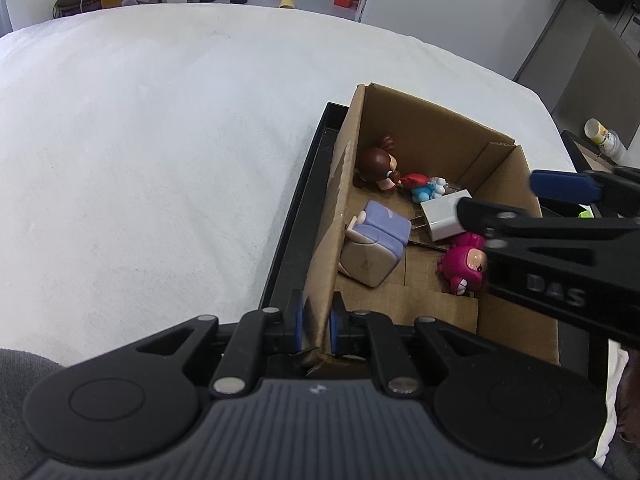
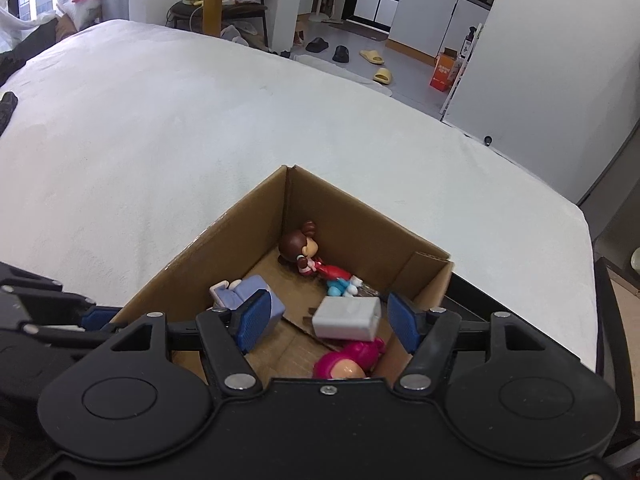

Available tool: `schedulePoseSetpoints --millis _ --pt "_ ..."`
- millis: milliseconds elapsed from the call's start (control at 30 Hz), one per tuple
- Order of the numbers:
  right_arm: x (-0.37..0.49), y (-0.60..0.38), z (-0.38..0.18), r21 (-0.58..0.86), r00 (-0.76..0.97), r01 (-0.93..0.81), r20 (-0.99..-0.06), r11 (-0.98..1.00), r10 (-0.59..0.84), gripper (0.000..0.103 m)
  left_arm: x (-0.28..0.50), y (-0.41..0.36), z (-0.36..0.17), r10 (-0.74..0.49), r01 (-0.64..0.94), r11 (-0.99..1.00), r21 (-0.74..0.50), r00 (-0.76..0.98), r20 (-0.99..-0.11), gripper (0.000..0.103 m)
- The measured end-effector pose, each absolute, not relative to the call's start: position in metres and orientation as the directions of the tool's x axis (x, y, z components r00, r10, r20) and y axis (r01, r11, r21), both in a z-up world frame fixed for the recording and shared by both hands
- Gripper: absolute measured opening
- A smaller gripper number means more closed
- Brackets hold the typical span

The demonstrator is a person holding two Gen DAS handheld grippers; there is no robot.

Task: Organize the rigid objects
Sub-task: 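Open the right gripper to drop the white charger into the box, then move the right gripper to the green hexagonal box on the tray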

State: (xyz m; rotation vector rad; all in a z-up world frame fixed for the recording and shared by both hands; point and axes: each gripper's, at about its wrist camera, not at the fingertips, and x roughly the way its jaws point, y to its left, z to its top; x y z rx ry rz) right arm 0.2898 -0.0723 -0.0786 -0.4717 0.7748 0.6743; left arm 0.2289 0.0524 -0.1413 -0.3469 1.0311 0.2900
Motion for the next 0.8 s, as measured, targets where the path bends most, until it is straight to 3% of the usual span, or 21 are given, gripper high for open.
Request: schedulePoseSetpoints --millis 400,567,800 --pt "0.293 -0.114 -0.058 -0.15 0.563 -0.658 -0.749 0.738 0.35 0.069 0.229 0.048 -0.14 0.09 -0.391 0.912 -0.123 0.482 -0.872 0.011" --pt "0.297 -0.135 -0.057 -0.145 0.584 -0.627 -0.738 0.765 0.339 0.078 0.229 0.047 -0.141 0.1 -0.39 0.914 -0.11 0.481 -0.871 0.011" --pt "0.308 -0.167 -0.07 -0.151 0.6 -0.581 -0.743 0.8 0.296 0.078 0.231 0.043 -0.141 0.115 -0.385 0.919 -0.088 0.473 -0.874 0.01"
